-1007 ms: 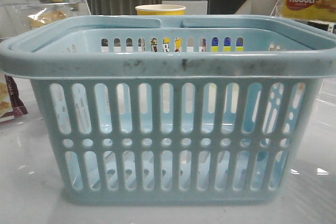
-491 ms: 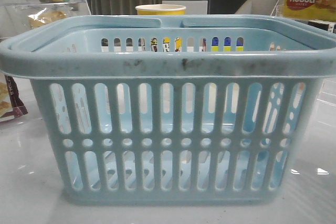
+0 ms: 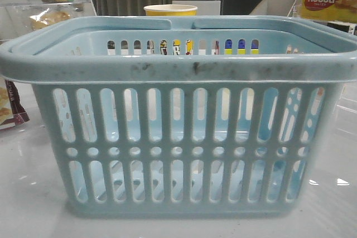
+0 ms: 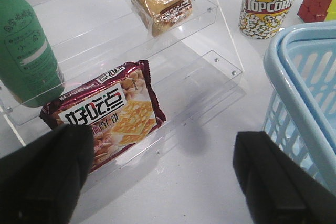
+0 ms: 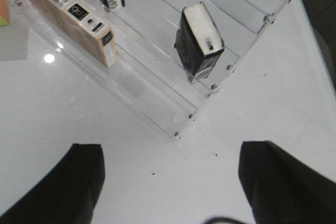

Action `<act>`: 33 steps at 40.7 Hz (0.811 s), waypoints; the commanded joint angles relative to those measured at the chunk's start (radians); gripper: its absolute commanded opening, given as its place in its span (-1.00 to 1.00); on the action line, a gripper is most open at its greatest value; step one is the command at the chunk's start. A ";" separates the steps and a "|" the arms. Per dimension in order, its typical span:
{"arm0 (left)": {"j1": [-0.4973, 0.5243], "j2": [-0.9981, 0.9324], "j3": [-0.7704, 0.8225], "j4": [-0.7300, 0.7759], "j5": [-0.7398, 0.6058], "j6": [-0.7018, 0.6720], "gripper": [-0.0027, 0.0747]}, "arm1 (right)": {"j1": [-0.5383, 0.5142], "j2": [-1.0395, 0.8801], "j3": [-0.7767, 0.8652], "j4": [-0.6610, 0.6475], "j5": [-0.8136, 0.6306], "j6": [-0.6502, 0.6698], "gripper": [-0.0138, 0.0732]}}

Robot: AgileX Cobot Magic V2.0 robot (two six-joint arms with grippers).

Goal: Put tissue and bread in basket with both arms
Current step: 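Close the right gripper on the small black box and lift it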

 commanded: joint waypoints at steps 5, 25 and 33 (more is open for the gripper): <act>-0.002 0.002 -0.028 -0.011 -0.085 -0.009 0.63 | -0.025 0.149 -0.194 -0.037 0.020 -0.072 0.76; -0.002 0.002 -0.028 -0.011 -0.085 -0.009 0.63 | -0.025 0.381 -0.388 -0.125 0.034 -0.083 0.76; -0.002 0.002 -0.028 -0.011 -0.085 -0.009 0.63 | -0.025 0.418 -0.388 -0.114 0.012 -0.083 0.76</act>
